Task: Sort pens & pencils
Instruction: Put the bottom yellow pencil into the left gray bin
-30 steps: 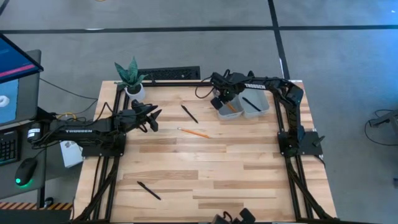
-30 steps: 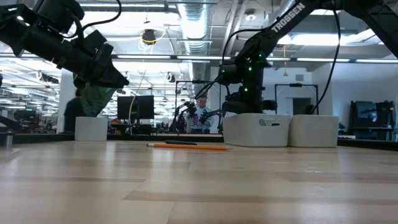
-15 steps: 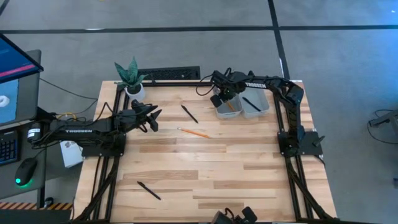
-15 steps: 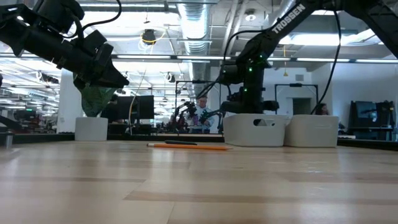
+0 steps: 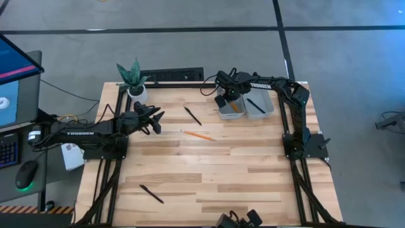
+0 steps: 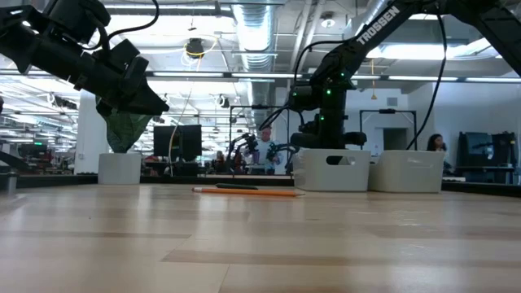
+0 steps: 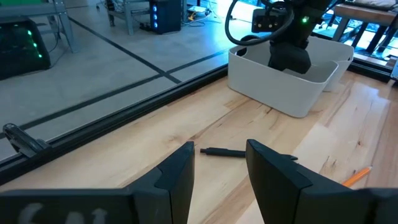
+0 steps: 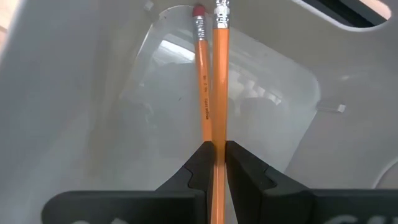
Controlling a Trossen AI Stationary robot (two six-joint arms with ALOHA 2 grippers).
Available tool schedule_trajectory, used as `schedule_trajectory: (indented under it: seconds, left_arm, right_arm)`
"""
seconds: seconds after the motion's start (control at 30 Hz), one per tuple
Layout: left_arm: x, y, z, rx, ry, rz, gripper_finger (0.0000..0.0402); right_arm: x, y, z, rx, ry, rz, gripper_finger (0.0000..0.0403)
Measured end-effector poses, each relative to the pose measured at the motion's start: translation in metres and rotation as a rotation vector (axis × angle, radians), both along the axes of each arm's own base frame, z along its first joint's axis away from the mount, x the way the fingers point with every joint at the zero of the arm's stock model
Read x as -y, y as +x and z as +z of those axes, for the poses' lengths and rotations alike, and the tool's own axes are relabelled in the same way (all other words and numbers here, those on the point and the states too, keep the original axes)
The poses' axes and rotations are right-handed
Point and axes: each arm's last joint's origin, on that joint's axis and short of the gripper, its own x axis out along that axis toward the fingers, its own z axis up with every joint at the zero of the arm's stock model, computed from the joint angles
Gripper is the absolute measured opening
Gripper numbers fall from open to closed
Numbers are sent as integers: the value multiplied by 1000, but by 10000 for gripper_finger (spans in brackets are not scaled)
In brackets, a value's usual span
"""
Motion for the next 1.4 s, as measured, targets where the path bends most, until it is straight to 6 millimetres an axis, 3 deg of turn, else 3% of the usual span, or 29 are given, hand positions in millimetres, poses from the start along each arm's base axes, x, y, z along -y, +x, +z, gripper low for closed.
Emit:
schedule_trajectory:
  seconds: [0.77,1.4]
  left_arm:
    - [0,0,0,0,0,0,135]
    - [0,0,0,-1,1,4,135]
  right_arm:
    - [2,4,1,34,-29,30,62]
    - [-9,12,1,38,-32,72,62]
